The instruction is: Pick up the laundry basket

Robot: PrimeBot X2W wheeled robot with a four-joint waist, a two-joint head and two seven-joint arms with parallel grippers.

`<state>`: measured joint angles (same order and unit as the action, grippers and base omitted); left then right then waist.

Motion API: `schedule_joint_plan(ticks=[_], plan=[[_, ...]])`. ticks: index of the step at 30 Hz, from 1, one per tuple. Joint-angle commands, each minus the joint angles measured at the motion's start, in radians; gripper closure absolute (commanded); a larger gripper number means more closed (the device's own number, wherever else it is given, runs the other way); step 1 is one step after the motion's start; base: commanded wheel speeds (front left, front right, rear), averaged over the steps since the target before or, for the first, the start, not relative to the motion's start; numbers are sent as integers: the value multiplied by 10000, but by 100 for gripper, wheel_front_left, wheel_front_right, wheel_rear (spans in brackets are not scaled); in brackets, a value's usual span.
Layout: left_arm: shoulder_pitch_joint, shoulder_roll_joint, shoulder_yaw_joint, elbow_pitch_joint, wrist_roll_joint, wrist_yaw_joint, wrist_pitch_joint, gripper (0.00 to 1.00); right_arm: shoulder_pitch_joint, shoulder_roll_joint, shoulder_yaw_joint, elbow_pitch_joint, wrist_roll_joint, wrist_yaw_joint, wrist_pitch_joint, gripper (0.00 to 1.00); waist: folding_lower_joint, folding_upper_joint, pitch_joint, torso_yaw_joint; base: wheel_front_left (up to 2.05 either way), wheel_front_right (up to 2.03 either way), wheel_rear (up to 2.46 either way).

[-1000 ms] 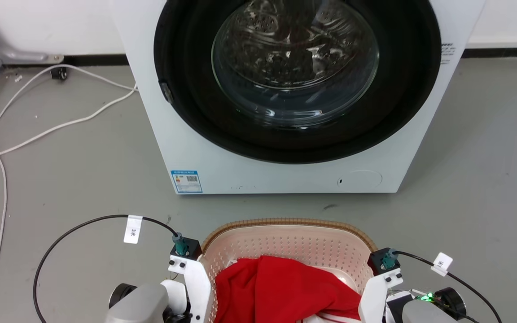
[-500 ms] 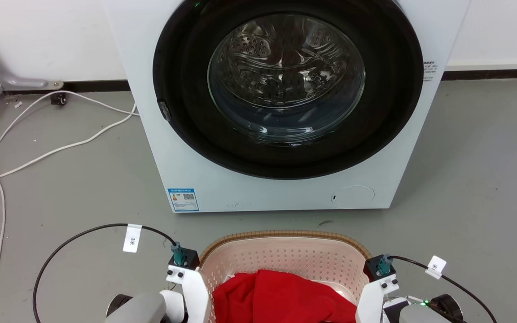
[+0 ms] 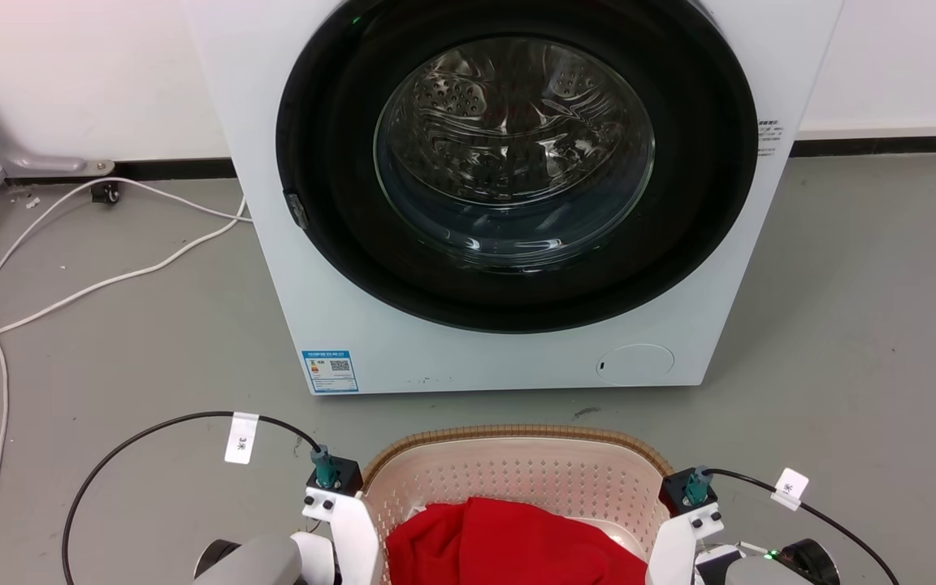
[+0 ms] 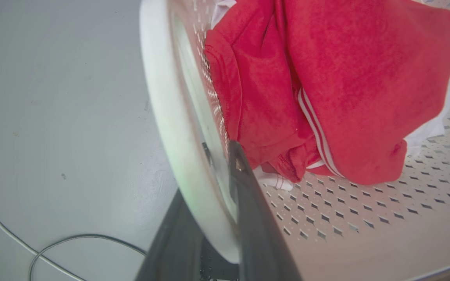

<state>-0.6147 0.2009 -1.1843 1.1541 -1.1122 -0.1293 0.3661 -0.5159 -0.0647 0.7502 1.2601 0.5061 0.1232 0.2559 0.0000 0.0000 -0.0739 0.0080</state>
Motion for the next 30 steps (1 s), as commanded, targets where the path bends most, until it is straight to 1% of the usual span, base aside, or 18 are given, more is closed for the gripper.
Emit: schedule_joint_plan(ticks=[1, 30], plan=[[-91, 134, -37, -2, 16, -5, -146, 100, -19, -57, 227, 47, -40, 135, 43, 100, 0, 0, -7, -6, 0, 0, 0], [-276, 177, -568, 36, -463, -4, -278, 100, -123, -154, 1410, 170, 1235, 136, -104, 100, 0, 0, 15, 14, 0, 0, 0]])
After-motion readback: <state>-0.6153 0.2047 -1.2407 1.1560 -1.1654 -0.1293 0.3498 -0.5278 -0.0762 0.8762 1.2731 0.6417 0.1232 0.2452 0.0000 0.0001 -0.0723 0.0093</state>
